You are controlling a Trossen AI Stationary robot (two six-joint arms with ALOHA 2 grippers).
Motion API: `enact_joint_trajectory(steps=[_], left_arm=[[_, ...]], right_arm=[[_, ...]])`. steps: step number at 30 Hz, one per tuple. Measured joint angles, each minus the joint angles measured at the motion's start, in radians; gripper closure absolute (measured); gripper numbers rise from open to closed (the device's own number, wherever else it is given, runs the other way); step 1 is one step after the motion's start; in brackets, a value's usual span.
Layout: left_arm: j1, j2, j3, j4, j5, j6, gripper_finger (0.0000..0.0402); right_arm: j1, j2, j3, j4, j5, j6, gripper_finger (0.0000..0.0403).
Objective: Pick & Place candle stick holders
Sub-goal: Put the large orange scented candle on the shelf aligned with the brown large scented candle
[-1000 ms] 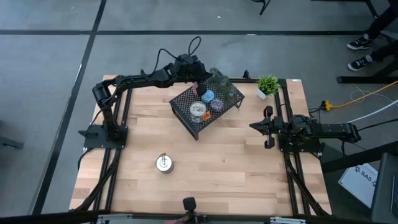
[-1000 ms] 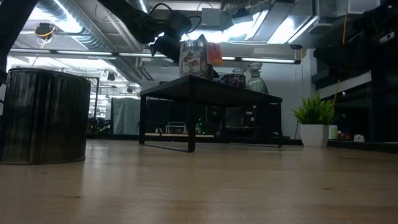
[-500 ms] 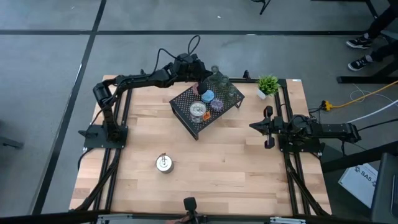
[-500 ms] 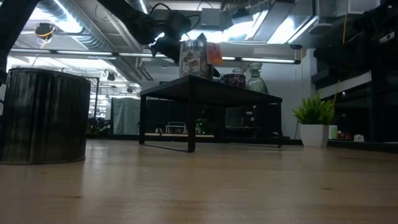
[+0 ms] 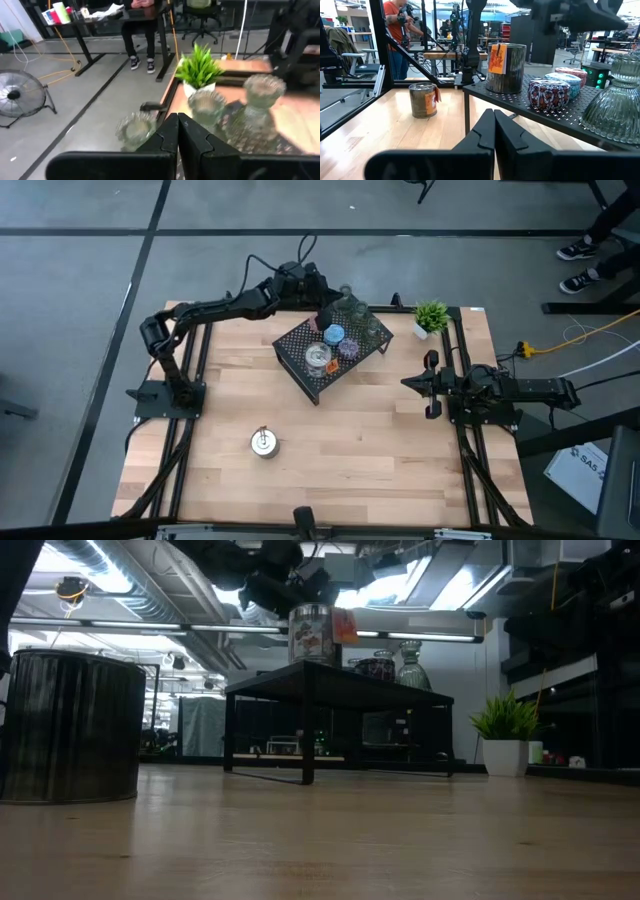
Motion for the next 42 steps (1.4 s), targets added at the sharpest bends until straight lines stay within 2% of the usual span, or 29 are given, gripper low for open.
enact_joint_trajectory(steps=[8,15,22,32,37,39,42], left_arm=[[-0.051,-0.003,0.057,-0.012,0.056,-0.097,0.04],[-0.11,-0.003,0.059,-0.014,0.075,-0.099,0.04],[-0.106,-0.025,0.06,-0.062,0.063,-0.099,0.04],[-0.067,-0.167,0.057,-0.335,0.065,-0.092,0.04],[-0.063,-0.236,0.056,-0.461,0.023,-0.068,0.04],[-0.063,-0.266,0.032,-0.47,0.014,-0.066,0.04],[-0.063,-0.336,-0.074,-0.431,0.016,-0.102,0.04]], right_arm=[[0.0,0.0,0.0,0.0,0.0,0.0,0.0402],[0.0,0.0,0.0,0.0,0.0,0.0,0.0402],[0.0,0.0,0.0,0.0,0.0,0.0,0.0402],[0.0,0.0,0.0,0.0,0.0,0.0,0.0402],[0.0,0.0,0.0,0.0,0.0,0.0,0.0402],[0.0,0.0,0.0,0.0,0.0,0.0,0.0402],[0.0,0.0,0.0,0.0,0.0,0.0,0.0402]])
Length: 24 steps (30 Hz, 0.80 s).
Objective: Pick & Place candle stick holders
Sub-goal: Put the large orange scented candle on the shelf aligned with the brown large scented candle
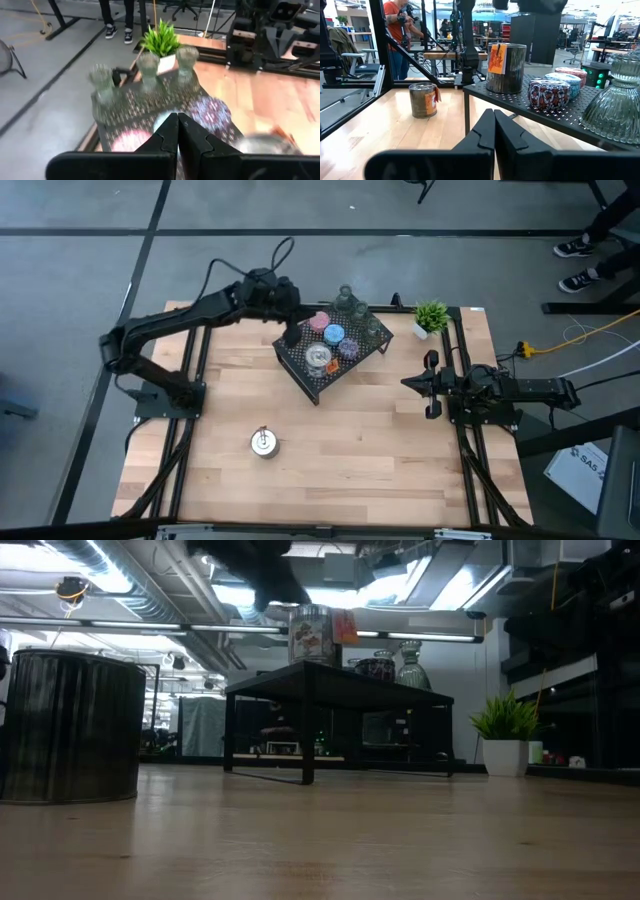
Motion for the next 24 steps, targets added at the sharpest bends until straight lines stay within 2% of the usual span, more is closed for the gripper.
enact_joint_trajectory(steps=[7,15,20,24], left_arm=[[-0.019,-0.187,-0.25,0.036,-0.004,-0.093,0.04],[-0.067,-0.36,-0.462,0.037,0.017,-0.13,0.04],[-0.091,-0.438,-0.557,0.033,0.074,-0.163,0.04],[-0.168,-0.479,-0.591,0.036,0.109,-0.177,0.04]], right_arm=[[0.0,0.0,0.0,0.0,0.0,0.0,0.0402],[0.0,0.0,0.0,0.0,0.0,0.0,0.0402],[0.0,0.0,0.0,0.0,0.0,0.0,0.0402],[0.0,0.0,0.0,0.0,0.0,0.0,0.0402]])
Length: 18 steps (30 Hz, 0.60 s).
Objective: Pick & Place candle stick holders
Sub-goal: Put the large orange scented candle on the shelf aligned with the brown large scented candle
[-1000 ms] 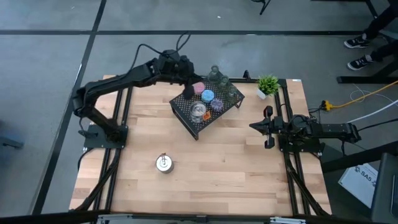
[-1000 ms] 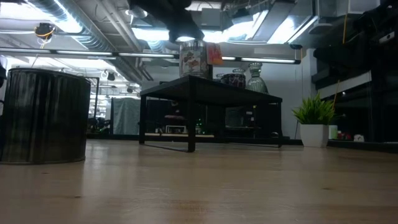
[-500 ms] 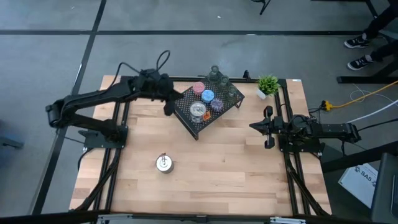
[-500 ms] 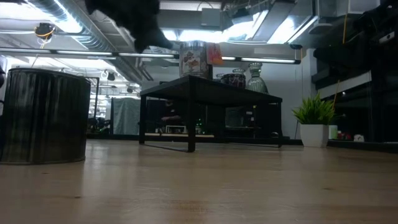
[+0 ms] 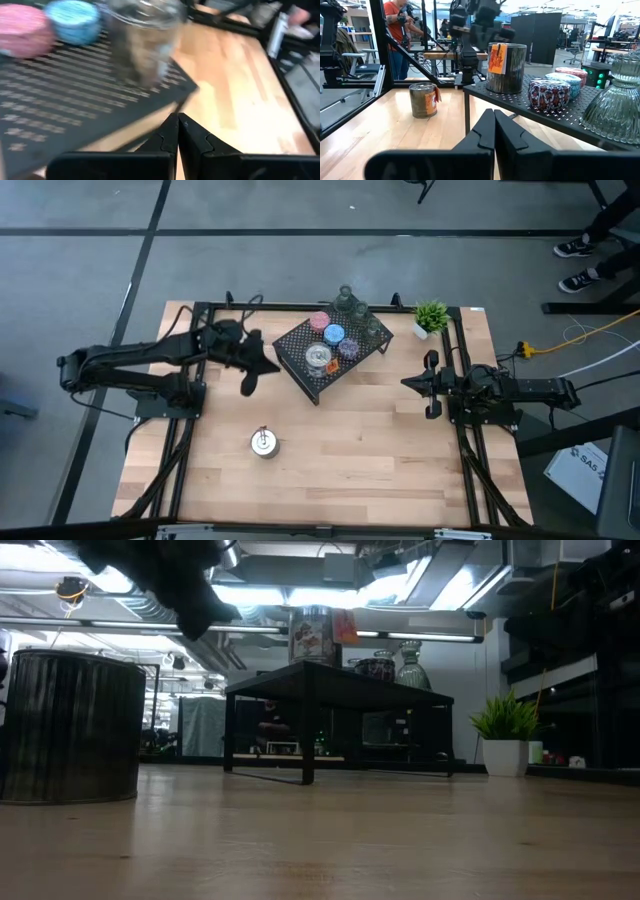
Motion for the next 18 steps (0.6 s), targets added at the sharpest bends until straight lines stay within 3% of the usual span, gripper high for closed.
enact_joint_trajectory(steps=[7,14,18], left_arm=[[-0.174,-0.005,-0.005,-0.061,-0.008,-0.004,0.04],[-0.357,-0.005,0.034,-0.077,-0.143,0.031,0.0399],[-0.419,0.007,0.079,-0.104,-0.154,0.048,0.0397]], right_arm=[[0.0,0.0,0.0,0.0,0.0,0.0,0.0402],[0.0,0.0,0.0,0.0,0.0,0.0,0.0402],[0.0,0.0,0.0,0.0,0.0,0.0,0.0402]])
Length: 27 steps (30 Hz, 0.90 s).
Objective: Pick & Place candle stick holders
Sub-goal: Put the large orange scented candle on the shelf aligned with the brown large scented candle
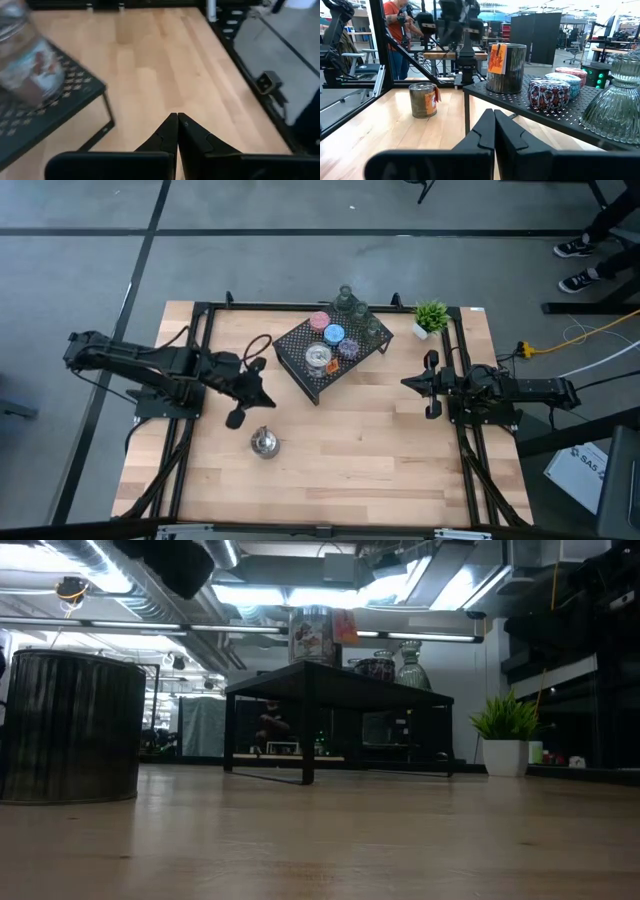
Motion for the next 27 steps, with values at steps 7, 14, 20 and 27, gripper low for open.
enact_joint_trajectory(steps=[7,14,20,27], left_arm=[[-0.111,0.063,0.107,-0.172,0.028,0.001,0.0347],[-0.208,0.106,0.124,-0.204,0.014,0.033,0.0247],[-0.25,0.111,0.124,-0.205,-0.06,0.001,0.0167],[-0.266,0.129,0.124,-0.216,-0.087,-0.013,0.0085]], right_arm=[[0.0,0.0,0.0,0.0,0.0,0.0,0.0402],[0.0,0.0,0.0,0.0,0.0,0.0,0.0402],[0.0,0.0,0.0,0.0,0.0,0.0,0.0402],[0.0,0.0,0.0,0.0,0.0,0.0,0.0402]])
